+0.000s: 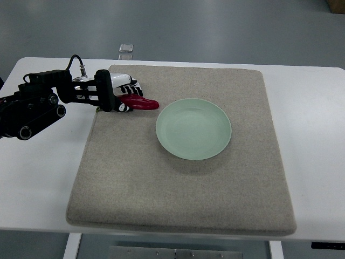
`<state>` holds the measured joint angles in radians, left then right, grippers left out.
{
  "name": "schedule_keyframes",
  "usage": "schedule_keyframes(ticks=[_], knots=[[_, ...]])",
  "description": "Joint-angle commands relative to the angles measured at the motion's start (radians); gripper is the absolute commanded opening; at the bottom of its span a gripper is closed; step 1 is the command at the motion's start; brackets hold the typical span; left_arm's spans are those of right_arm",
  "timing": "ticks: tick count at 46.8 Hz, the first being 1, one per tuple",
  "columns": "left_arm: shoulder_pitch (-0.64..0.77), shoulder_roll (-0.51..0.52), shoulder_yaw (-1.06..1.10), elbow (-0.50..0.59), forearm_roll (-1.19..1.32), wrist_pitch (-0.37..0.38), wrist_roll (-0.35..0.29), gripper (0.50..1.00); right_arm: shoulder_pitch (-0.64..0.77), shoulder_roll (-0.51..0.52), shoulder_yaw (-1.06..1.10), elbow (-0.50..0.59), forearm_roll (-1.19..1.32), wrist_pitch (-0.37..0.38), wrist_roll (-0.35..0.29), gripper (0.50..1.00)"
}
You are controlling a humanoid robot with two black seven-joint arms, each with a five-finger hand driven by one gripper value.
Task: Place red pepper on plate with left hand
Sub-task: 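Lift the pepper with the left hand and carry it over the plate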
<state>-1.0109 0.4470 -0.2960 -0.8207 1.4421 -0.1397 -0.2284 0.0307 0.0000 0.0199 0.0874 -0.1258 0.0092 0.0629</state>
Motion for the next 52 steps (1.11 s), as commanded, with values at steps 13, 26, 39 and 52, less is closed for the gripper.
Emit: schedule_keyframes(ticks=[13, 26, 39, 52], knots=[[0.000, 0.004, 0.001, -0.005, 0.000, 0.000, 0.000, 0.591, 0.000, 0.000, 0.000, 0.000, 0.000, 0.000, 0.000, 0.928], [-0.037, 0.010, 0.000, -0.015, -0.012, 0.002, 0.000, 0.557, 0.000, 0.000, 0.000, 0.000, 0.000, 0.000, 0.000, 0.928], [-0.094, 0.010, -0.003, -0.084, -0.017, -0.001, 0.000, 0.510, 0.000, 0.000, 0.000, 0.000, 0.000, 0.000, 0.000, 0.928], [-0.117, 0.004, -0.009, -0.242, -0.019, -0.008, 0.000, 0.500, 0.000, 0.000, 0.000, 0.000, 0.000, 0.000, 0.000, 0.928]])
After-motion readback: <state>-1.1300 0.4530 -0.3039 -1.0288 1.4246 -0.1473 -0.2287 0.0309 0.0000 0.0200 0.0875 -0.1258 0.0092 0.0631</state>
